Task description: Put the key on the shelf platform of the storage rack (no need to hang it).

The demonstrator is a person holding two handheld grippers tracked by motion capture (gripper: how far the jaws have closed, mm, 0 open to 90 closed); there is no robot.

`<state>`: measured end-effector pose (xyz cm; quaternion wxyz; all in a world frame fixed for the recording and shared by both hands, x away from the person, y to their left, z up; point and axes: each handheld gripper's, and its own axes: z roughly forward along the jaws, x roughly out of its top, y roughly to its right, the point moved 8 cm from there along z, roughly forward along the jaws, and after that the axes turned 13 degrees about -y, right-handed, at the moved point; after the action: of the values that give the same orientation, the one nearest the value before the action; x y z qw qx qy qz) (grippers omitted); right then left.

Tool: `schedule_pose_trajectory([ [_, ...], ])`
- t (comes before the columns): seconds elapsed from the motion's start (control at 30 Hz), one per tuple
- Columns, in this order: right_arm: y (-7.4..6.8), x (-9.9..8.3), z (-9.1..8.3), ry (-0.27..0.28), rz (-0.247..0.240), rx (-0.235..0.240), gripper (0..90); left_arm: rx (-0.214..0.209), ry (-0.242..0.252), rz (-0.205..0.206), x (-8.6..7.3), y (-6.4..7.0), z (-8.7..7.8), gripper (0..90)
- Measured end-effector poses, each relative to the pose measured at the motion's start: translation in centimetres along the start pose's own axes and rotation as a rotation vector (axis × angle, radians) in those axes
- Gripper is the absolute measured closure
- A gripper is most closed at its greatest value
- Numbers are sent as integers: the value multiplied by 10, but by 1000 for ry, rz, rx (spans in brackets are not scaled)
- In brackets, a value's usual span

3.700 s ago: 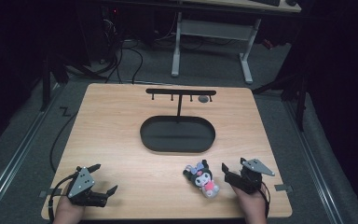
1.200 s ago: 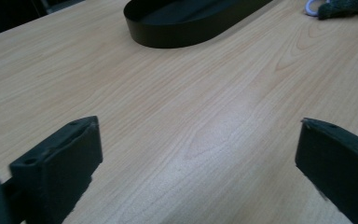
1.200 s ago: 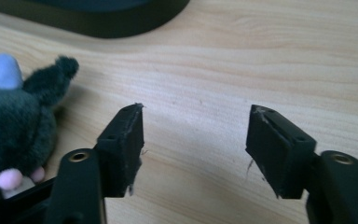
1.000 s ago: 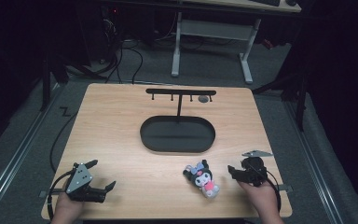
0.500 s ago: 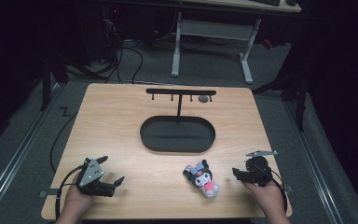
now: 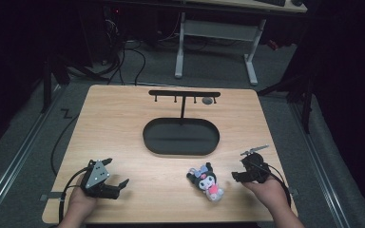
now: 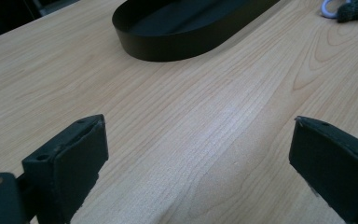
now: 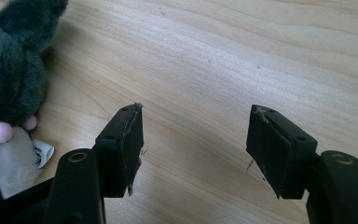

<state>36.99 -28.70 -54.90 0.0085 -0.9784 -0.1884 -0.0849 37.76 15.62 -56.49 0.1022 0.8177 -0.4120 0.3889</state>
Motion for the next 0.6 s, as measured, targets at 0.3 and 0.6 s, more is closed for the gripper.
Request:
schedule_pose_trajectory([
  [0.3,-6,8,-6,-95,-69,-59,343,-6,22,-6,3,0,-2,50],
  [0.6,-9,12,-9,-167,-125,-93,328,-14,23,-5,4,1,0,50],
])
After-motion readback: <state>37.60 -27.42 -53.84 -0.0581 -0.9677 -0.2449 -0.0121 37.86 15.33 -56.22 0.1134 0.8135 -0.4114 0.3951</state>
